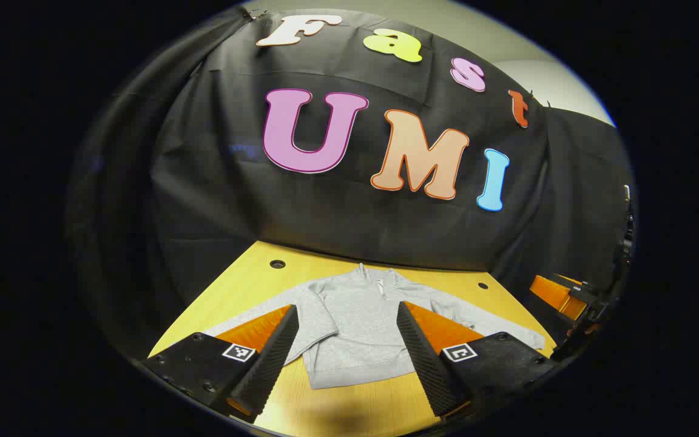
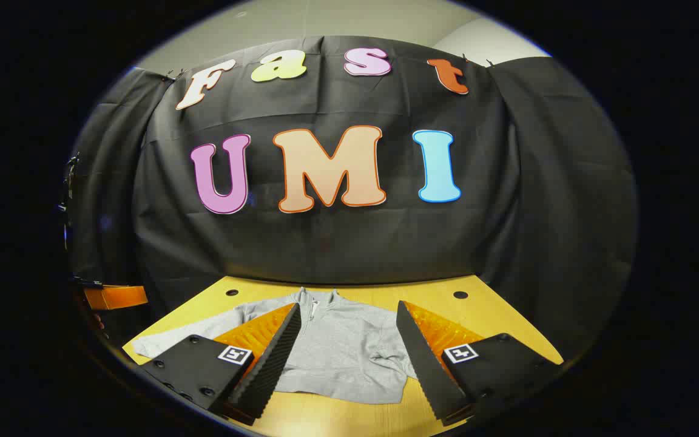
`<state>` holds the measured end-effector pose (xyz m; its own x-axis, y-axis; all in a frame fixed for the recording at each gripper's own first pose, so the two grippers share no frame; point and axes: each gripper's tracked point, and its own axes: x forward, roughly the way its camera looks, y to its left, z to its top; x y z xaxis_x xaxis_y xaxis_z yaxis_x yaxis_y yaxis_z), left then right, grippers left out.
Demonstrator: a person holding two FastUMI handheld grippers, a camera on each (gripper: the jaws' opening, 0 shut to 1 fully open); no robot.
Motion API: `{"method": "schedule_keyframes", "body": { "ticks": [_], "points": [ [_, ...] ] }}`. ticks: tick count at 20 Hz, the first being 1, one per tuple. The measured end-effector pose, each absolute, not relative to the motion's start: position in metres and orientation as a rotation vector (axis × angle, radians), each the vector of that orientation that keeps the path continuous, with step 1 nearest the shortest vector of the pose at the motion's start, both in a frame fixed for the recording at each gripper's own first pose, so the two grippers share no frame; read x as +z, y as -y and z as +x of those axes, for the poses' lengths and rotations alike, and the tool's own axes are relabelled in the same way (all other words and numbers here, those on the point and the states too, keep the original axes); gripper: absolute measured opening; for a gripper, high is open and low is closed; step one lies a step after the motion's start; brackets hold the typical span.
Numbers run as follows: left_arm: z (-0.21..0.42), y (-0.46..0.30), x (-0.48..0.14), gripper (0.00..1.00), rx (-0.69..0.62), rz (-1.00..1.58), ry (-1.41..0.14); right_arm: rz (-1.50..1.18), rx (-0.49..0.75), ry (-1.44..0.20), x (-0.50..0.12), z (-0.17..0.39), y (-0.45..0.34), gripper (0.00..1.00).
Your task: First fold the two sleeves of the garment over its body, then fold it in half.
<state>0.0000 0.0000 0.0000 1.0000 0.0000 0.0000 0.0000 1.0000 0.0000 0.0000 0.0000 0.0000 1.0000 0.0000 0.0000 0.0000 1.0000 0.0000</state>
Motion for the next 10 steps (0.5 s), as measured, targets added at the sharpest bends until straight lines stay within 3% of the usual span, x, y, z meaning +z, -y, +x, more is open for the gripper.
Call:
{"method": "schedule_keyframes", "body": {
  "ticks": [10],
  "points": [
    [0.015, 0.002, 0.002, 0.95, -0.038, 0.051, -0.016, 0.016, -0.055, -0.025, -0.007, 0.012, 0.024, 0.99]
  ]
}}
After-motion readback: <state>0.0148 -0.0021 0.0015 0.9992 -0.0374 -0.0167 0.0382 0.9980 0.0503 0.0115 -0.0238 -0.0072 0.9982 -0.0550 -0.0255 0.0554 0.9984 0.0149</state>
